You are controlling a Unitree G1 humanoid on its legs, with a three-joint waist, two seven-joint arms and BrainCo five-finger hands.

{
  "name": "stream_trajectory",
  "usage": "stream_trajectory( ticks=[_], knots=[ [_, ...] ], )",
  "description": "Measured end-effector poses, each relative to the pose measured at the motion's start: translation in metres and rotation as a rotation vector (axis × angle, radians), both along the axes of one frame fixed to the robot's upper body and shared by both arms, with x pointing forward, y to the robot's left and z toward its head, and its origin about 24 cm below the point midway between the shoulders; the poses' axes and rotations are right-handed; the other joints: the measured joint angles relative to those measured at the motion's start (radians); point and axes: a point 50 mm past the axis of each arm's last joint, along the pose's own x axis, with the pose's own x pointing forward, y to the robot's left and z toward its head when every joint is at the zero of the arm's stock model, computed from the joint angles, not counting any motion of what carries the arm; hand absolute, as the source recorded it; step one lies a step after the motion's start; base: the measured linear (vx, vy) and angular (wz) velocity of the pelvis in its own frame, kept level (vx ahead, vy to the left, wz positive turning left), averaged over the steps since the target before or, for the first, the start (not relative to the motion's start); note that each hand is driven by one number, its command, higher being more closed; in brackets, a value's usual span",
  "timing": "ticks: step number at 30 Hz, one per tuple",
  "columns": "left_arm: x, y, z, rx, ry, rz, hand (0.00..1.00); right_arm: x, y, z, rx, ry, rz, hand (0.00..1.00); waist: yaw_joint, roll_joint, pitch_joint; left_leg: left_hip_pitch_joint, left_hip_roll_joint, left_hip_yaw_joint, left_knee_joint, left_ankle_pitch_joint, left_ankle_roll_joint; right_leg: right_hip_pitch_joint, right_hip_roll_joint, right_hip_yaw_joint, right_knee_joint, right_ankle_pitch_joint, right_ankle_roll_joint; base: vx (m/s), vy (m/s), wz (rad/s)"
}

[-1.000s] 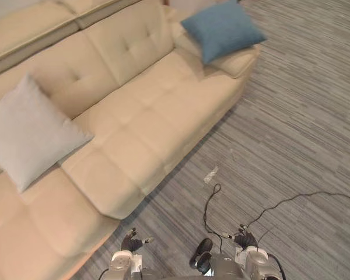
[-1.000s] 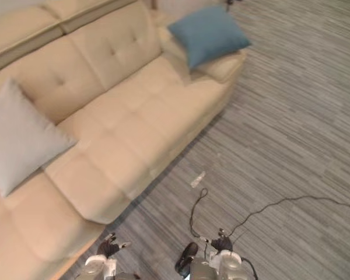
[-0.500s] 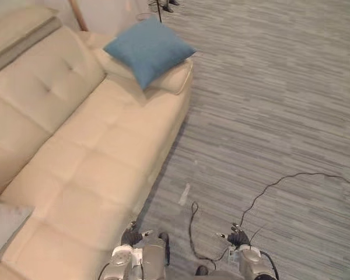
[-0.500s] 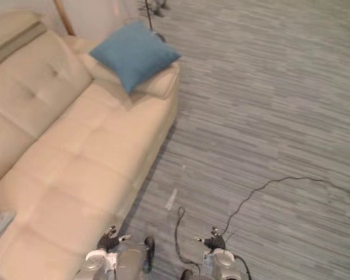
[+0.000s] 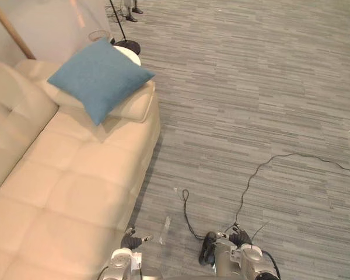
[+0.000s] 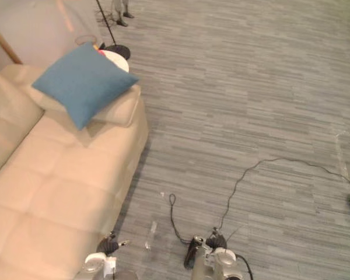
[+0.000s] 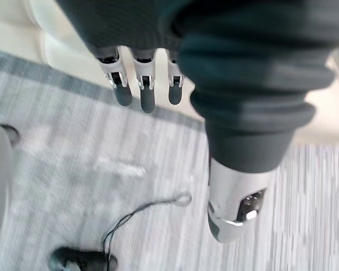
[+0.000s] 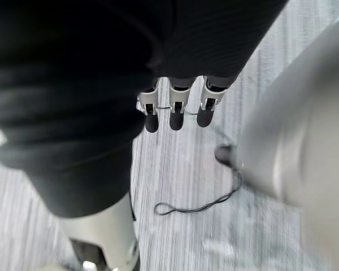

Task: Pick up cushions and gather them together orderly.

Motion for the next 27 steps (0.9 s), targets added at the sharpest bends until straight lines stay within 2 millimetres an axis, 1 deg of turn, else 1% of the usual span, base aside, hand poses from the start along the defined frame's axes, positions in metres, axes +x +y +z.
stream_trajectory(
  ticks=[1, 2, 3, 4, 5, 6, 7, 8, 9, 10, 11, 12, 13, 14, 15, 16, 17, 18, 19, 20, 21, 22, 23, 24, 25, 26, 27],
  knots=[
    [0.0, -0.002, -0.001, -0.007, 0.004, -0.002, 0.0, 0.002, 0.0, 0.001, -0.001, -0.005, 0.002, 0.0, -0.01, 0.008, 0.012, -0.08, 0.018, -0.043, 0.177, 0.1, 0.031, 0.06, 0.026, -0.021, -0.035, -0.016, -0.009, 0.4, -0.248, 0.25],
    [-0.001, -0.003, -0.001, -0.012, 0.008, -0.005, 0.0, -0.003, 0.0, -0.001, 0.001, 0.01, -0.001, 0.0, -0.007, 0.008, 0.026, -0.149, 0.049, -0.047, 0.36, 0.09, 0.036, 0.144, 0.06, -0.03, -0.096, -0.022, -0.019, 0.66, -0.403, 0.11],
    [0.005, 0.003, 0.003, 0.002, -0.024, 0.001, 0.0, -0.006, 0.0, -0.003, 0.002, 0.025, -0.005, 0.0, 0.021, -0.01, 0.041, -0.235, 0.048, -0.016, 0.51, 0.019, 0.044, 0.258, 0.087, -0.025, -0.178, -0.026, -0.026, 0.54, -0.297, -0.04],
    [0.006, 0.005, 0.004, 0.006, -0.031, 0.001, 0.0, -0.006, 0.0, -0.003, 0.001, 0.024, -0.005, 0.0, 0.025, -0.017, 0.043, -0.257, 0.035, -0.008, 0.514, 0.008, 0.043, 0.279, 0.088, -0.024, -0.198, -0.026, -0.026, 0.42, -0.233, -0.12],
    [0.009, 0.006, 0.006, 0.011, -0.05, 0.0, 0.0, -0.004, -0.002, -0.002, -0.003, 0.021, -0.009, 0.0, 0.027, -0.028, 0.047, -0.296, 0.007, 0.013, 0.496, -0.013, 0.046, 0.319, 0.089, -0.02, -0.236, -0.025, -0.025, 0.32, -0.134, -0.05],
    [0.012, 0.005, 0.009, 0.01, -0.072, 0.0, 0.0, 0.0, -0.005, 0.0, -0.011, 0.011, -0.016, 0.0, 0.031, -0.037, 0.055, -0.344, -0.03, 0.049, 0.421, -0.037, 0.052, 0.362, 0.088, -0.015, -0.275, -0.022, -0.021, 0.4, -0.105, -0.14],
    [0.016, 0.003, 0.011, 0.003, -0.09, 0.0, 0.0, 0.004, -0.006, 0.001, -0.013, 0.001, -0.024, 0.0, 0.036, -0.04, 0.057, -0.385, -0.069, 0.079, 0.299, -0.047, 0.063, 0.386, 0.089, -0.007, -0.304, -0.022, -0.021, 0.48, -0.041, -0.24],
    [0.019, 0.001, 0.012, -0.002, -0.097, -0.001, 0.0, 0.006, -0.007, 0.002, -0.01, -0.008, -0.036, 0.0, 0.042, -0.034, 0.057, -0.405, -0.108, 0.097, 0.171, -0.041, 0.07, 0.403, 0.087, -0.001, -0.326, -0.023, -0.019, 0.48, 0.051, -0.29],
    [0.019, -0.002, 0.012, -0.008, -0.096, -0.004, 0.0, 0.009, -0.006, 0.004, -0.004, -0.018, -0.047, 0.0, 0.047, -0.03, 0.058, -0.417, -0.162, 0.1, -0.042, 0.011, 0.069, 0.425, 0.086, 0.011, -0.347, -0.035, 0.001, 0.33, 0.061, -0.28],
    [0.017, -0.003, 0.011, -0.013, -0.091, -0.003, 0.0, 0.01, -0.007, 0.004, -0.005, -0.019, -0.048, 0.0, 0.05, -0.02, 0.053, -0.412, -0.181, 0.097, -0.169, 0.075, 0.061, 0.435, 0.091, 0.019, -0.355, -0.045, 0.018, 0.34, 0.082, -0.46],
    [0.018, -0.005, 0.011, -0.024, -0.095, 0.007, 0.0, 0.009, -0.002, 0.003, 0.005, -0.017, -0.046, 0.0, 0.072, -0.019, 0.055, -0.382, -0.197, 0.094, -0.231, 0.216, 0.108, 0.46, 0.096, 0.051, -0.367, -0.058, 0.038, 0.37, 0.075, -0.35],
    [0.023, -0.003, 0.013, -0.014, -0.105, 0.001, 0.0, 0.009, 0.006, 0.002, 0.023, -0.017, -0.036, 0.0, 0.08, -0.049, 0.056, -0.36, -0.222, 0.104, -0.259, 0.216, 0.107, 0.47, 0.077, 0.064, -0.381, -0.061, 0.046, 0.56, 0.091, -0.16],
    [0.028, 0.001, 0.016, -0.003, -0.119, -0.003, 0.0, 0.011, 0.01, 0.003, 0.034, -0.022, -0.031, 0.0, 0.077, -0.07, 0.057, -0.368, -0.238, 0.103, -0.234, 0.2, 0.135, 0.477, 0.057, 0.071, -0.39, -0.057, 0.052, 0.55, 0.087, 0.13],
    [0.029, 0.001, 0.017, -0.003, -0.123, -0.005, 0.0, 0.009, 0.01, 0.002, 0.035, -0.016, -0.032, 0.0, 0.078, -0.077, 0.061, -0.375, -0.236, 0.111, -0.182, 0.157, 0.147, 0.491, 0.05, 0.088, -0.385, -0.053, 0.061, 0.45, 0.077, 0.09],
    [0.028, 0.002, 0.016, -0.004, -0.118, -0.001, 0.0, 0.01, 0.01, 0.002, 0.034, -0.018, -0.03, 0.0, 0.081, -0.076, 0.061, -0.372, -0.232, 0.115, -0.139, 0.122, 0.154, 0.499, 0.049, 0.106, -0.361, -0.055, 0.071, 0.43, 0.106, -0.24],
    [0.022, 0.005, 0.014, -0.007, -0.105, 0.026, 0.0, 0.012, 0.01, 0.003, 0.033, -0.024, -0.026, 0.0, 0.087, -0.072, 0.058, -0.349, -0.214, 0.129, -0.096, 0.065, 0.157, 0.481, 0.044, 0.139, -0.249, -0.077, 0.107, 0.39, 0.115, -0.45],
    [0.018, 0.007, 0.012, -0.009, -0.096, 0.043, 0.0, 0.012, 0.011, 0.003, 0.033, -0.028, -0.024, 0.0, 0.087, -0.067, 0.056, -0.312, -0.199, 0.136, -0.081, 0.016, 0.157, 0.429, 0.03, 0.161, -0.07, -0.099, 0.144, 0.44, 0.131, -0.48],
    [0.017, 0.008, 0.011, -0.006, -0.091, 0.042, 0.0, 0.011, 0.011, 0.003, 0.033, -0.025, -0.023, 0.0, 0.087, -0.071, 0.057, -0.279, -0.198, 0.141, -0.079, -0.008, 0.156, 0.371, 0.005, 0.173, 0.1, -0.1, 0.183, 0.51, 0.109, -0.22],
    [0.013, 0.008, 0.009, 0.003, -0.068, 0.025, 0.0, 0.006, 0.009, 0.001, 0.029, -0.013, -0.024, 0.0, 0.081, -0.083, 0.056, -0.199, -0.211, 0.142, -0.079, -0.055, 0.158, 0.255, -0.061, 0.182, 0.424, -0.091, 0.241, 0.37, 0.056, 0.0],
    [0.012, 0.009, 0.009, 0.006, -0.062, 0.018, 0.0, 0.003, 0.009, 0.0, 0.028, -0.007, -0.026, 0.0, 0.079, -0.083, 0.055, -0.18, -0.212, 0.14, -0.081, -0.062, 0.158, 0.24, -0.071, 0.175, 0.463, -0.098, 0.227, 0.4, 0.031, 0.16],
    [0.011, 0.01, 0.008, 0.014, -0.052, 0.008, 0.0, -0.001, 0.008, -0.002, 0.029, 0.002, -0.029, 0.0, 0.076, -0.082, 0.056, -0.142, -0.213, 0.132, -0.091, -0.073, 0.158, 0.214, -0.093, 0.145, 0.505, -0.116, 0.195, 0.24, 0.008, 0.17],
    [0.01, 0.013, 0.007, 0.021, -0.045, 0.007, 0.0, -0.004, 0.008, -0.003, 0.032, 0.01, -0.029, 0.0, 0.074, -0.079, 0.058, -0.111, -0.213, 0.126, -0.111, -0.076, 0.156, 0.197, -0.106, 0.118, 0.495, -0.134, 0.168, 0.46, -0.022, 0.23],
    [0.009, 0.016, 0.008, 0.03, -0.043, 0.01, 0.0, -0.004, 0.009, -0.003, 0.035, 0.009, -0.026, 0.0, 0.068, -0.079, 0.056, -0.063, -0.208, 0.113, -0.156, -0.076, 0.156, 0.161, -0.11, 0.081, 0.42, -0.156, 0.144, 0.36, -0.051, 0.25],
    [0.009, 0.017, 0.008, 0.033, -0.042, 0.012, 0.0, -0.002, 0.008, -0.002, 0.034, 0.005, -0.026, 0.0, 0.061, -0.076, 0.054, -0.048, -0.201, 0.097, -0.173, -0.076, 0.156, 0.14, -0.102, 0.069, 0.349, -0.157, 0.145, 0.36, -0.076, 0.21],
    [0.009, 0.017, 0.008, 0.033, -0.042, 0.012, 0.0, -0.002, 0.008, -0.002, 0.034, 0.004, -0.025, 0.0, 0.06, -0.075, 0.054, -0.046, -0.2, 0.095, -0.175, -0.076, 0.156, 0.136, -0.1, 0.069, 0.335, -0.157, 0.144, 0.28, -0.11, 0.46],
    [0.009, 0.014, 0.008, 0.027, -0.044, 0.011, 0.0, 0.0, 0.006, -0.001, 0.028, -0.004, -0.024, 0.0, 0.043, -0.064, 0.051, -0.028, -0.185, 0.058, -0.2, -0.076, 0.155, 0.089, -0.07, 0.098, 0.159, -0.145, 0.136, 0.35, -0.171, 0.63],
    [0.01, 0.012, 0.008, 0.021, -0.046, 0.01, 0.0, 0.0, 0.003, 0.0, 0.022, -0.004, -0.025, 0.0, 0.037, -0.058, 0.053, -0.01, -0.175, 0.027, -0.217, -0.077, 0.153, 0.06, -0.048, 0.156, 0.036, -0.105, 0.142, 0.41, -0.247, 0.91]
  ],
)
